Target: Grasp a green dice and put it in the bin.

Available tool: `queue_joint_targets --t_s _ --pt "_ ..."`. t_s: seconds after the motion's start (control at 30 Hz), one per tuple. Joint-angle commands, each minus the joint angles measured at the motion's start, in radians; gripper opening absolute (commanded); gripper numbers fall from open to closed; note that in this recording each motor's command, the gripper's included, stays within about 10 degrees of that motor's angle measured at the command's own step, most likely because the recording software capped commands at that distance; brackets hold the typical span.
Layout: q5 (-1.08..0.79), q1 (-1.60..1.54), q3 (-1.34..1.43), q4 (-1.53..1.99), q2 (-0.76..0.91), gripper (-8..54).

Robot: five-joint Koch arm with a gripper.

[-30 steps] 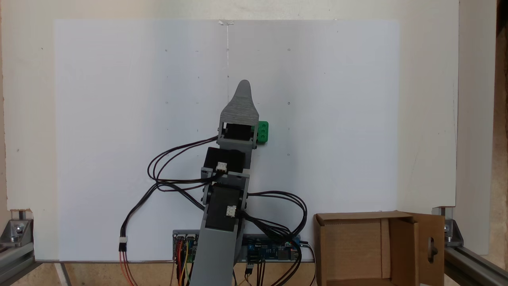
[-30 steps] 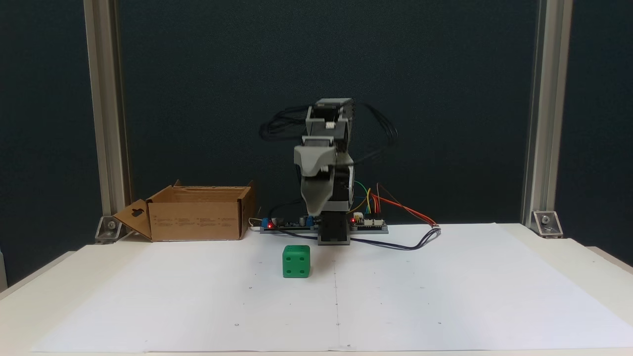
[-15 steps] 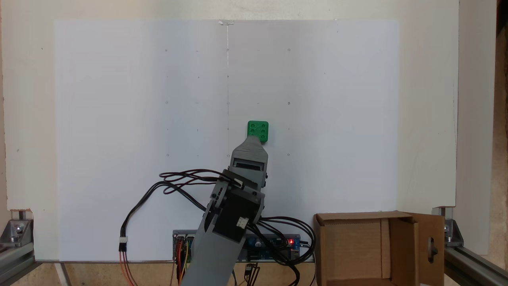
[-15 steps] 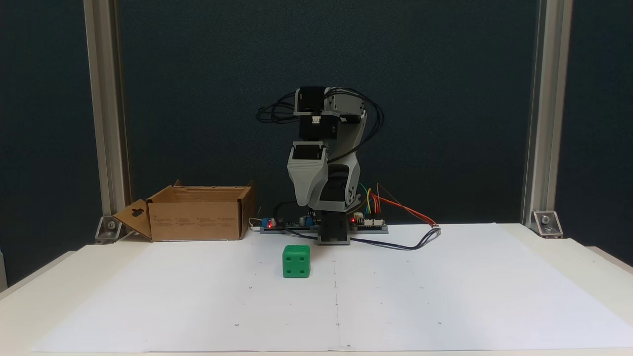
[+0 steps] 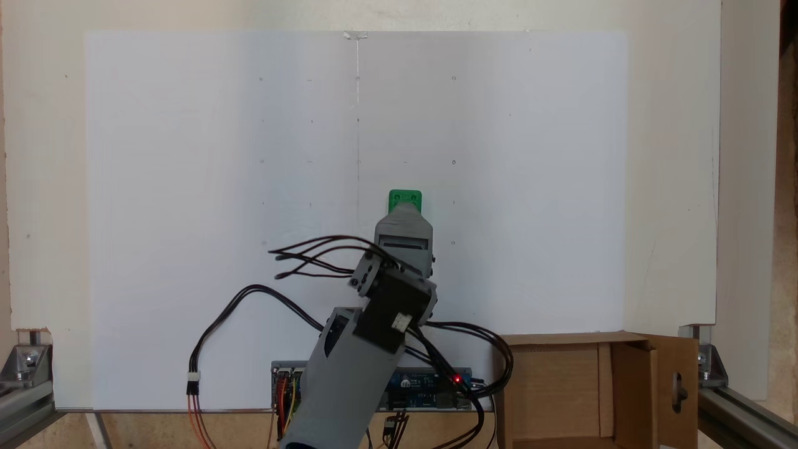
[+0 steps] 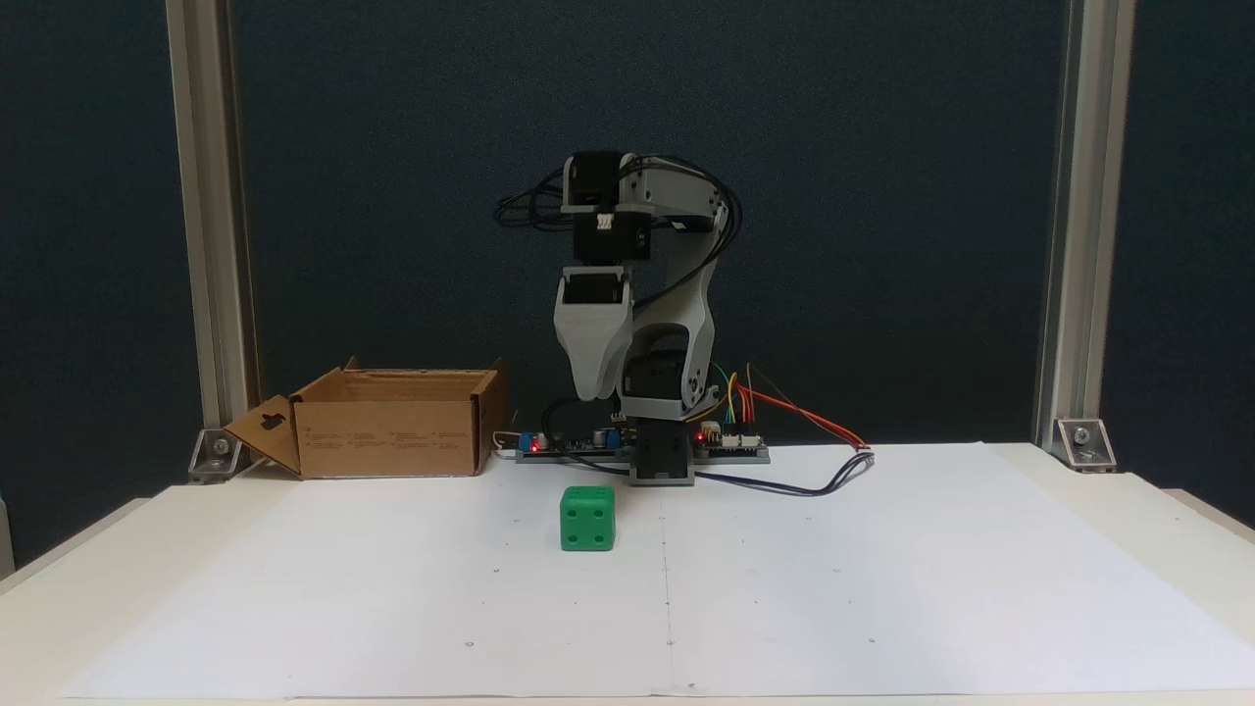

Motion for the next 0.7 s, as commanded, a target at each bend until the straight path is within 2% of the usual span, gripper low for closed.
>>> queue_joint_targets --t_s 0.0,0.33,0.67 --pt "-0.06 -0.009 -0.08 0.017 -0.025 45.1" --pt "0.011 -0.014 -0.291 0.133 -0.163 45.0" --pt "0.052 -0.066 -0.314 0.121 -0.239 45.0"
